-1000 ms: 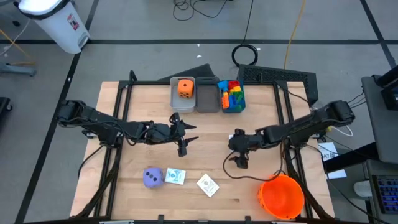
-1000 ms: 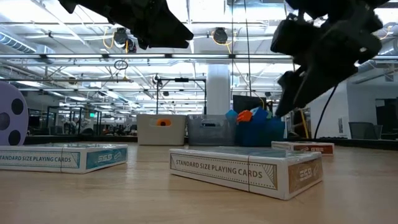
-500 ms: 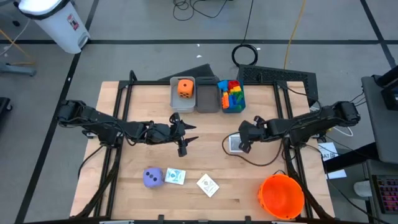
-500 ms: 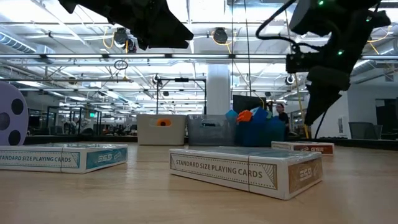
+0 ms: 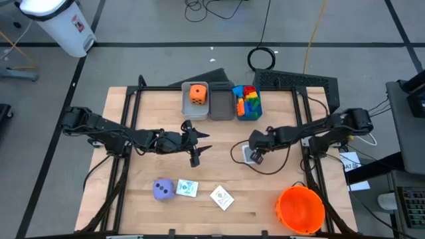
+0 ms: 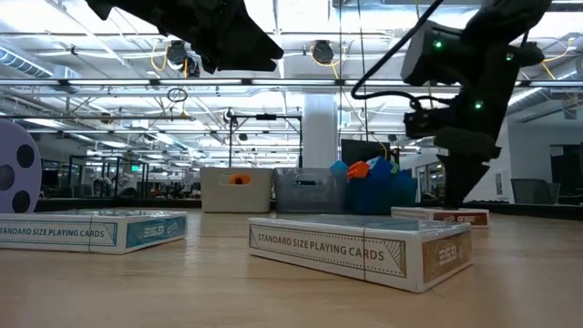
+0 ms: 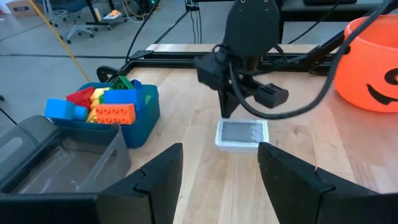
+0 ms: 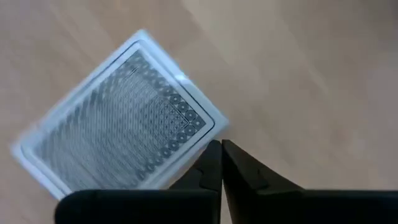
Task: Pick & Place Toys
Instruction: Put the green playing cards into the black bin
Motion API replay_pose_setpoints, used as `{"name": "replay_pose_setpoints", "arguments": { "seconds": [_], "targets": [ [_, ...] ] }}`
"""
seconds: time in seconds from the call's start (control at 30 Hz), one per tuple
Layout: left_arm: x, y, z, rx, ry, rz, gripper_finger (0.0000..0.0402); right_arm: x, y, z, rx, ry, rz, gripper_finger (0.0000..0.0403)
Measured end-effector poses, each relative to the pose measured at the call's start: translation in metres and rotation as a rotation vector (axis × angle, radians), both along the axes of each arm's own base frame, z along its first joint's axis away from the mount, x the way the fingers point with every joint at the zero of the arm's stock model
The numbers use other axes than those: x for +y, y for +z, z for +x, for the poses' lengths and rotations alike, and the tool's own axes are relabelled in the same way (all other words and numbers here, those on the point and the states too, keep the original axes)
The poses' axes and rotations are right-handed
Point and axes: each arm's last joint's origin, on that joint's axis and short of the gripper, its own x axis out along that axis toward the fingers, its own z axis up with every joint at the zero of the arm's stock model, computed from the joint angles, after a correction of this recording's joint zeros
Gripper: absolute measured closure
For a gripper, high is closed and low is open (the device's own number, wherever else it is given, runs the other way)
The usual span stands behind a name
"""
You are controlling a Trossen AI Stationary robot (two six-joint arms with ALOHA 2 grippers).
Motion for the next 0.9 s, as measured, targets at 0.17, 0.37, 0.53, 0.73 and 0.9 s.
{"name": "replay_pose_setpoints", "arguments": {
  "seconds": [0.17,0.37,0.53,0.73,0.9],
  "targets": [
    [0.0,0.0,0.0,-0.001,0.0,0.0,0.0188,-0.002,-0.008,0.02,-0.108,0.089,0.022,0.0402],
    [0.0,0.0,0.0,-0.001,0.0,0.0,0.0188,-0.003,-0.011,0.051,-0.35,0.294,0.099,0.0402],
    [0.0,0.0,0.0,0.001,0.0,0.0,0.0188,0.001,-0.001,0.062,-0.495,0.432,0.02,0.0392],
    [0.0,-0.001,0.0,0.016,0.0,0.003,0.0188,0.023,0.006,0.062,-0.53,0.636,-0.051,0.0322],
    [0.0,-0.002,-0.001,0.019,0.001,0.0,0.0188,0.052,0.007,0.059,-0.541,0.794,-0.072,0.0209]
  ]
}}
